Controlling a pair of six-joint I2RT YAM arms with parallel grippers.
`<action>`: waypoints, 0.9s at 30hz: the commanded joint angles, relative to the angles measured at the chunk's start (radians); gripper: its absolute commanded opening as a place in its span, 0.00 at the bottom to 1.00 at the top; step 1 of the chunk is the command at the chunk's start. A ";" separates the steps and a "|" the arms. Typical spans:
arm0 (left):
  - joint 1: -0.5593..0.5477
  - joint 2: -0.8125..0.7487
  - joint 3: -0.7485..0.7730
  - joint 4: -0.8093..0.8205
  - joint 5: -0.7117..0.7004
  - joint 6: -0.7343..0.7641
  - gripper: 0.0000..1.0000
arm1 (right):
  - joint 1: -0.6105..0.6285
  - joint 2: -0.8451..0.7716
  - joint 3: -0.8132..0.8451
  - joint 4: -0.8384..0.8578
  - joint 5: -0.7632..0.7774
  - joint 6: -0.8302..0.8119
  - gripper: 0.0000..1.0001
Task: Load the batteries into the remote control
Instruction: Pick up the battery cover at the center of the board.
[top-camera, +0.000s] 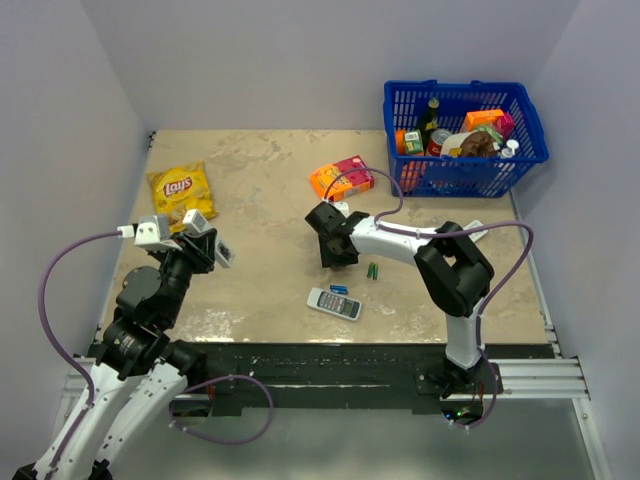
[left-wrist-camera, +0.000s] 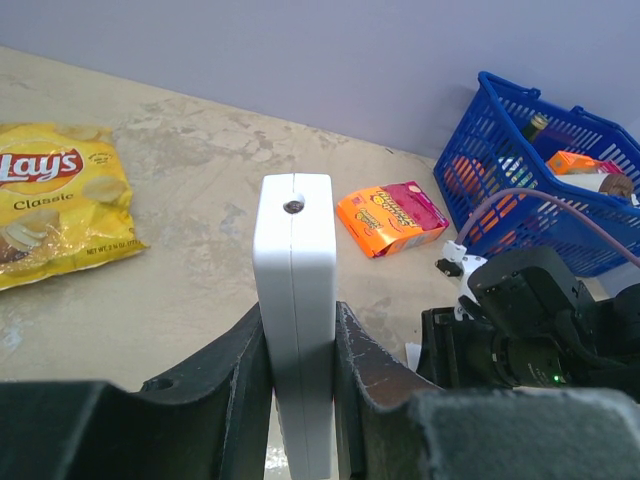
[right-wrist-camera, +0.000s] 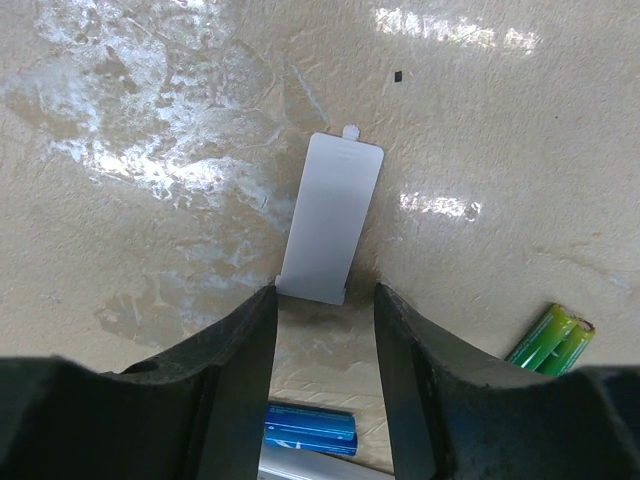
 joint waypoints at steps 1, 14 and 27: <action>0.012 0.005 -0.006 0.044 0.017 0.015 0.14 | -0.006 -0.010 -0.009 -0.003 -0.023 -0.009 0.45; 0.014 0.008 -0.007 0.046 0.020 0.013 0.14 | -0.034 -0.030 -0.035 -0.054 -0.022 -0.047 0.41; 0.021 0.014 -0.007 0.049 0.032 0.012 0.14 | -0.046 -0.016 -0.002 -0.046 -0.092 -0.113 0.43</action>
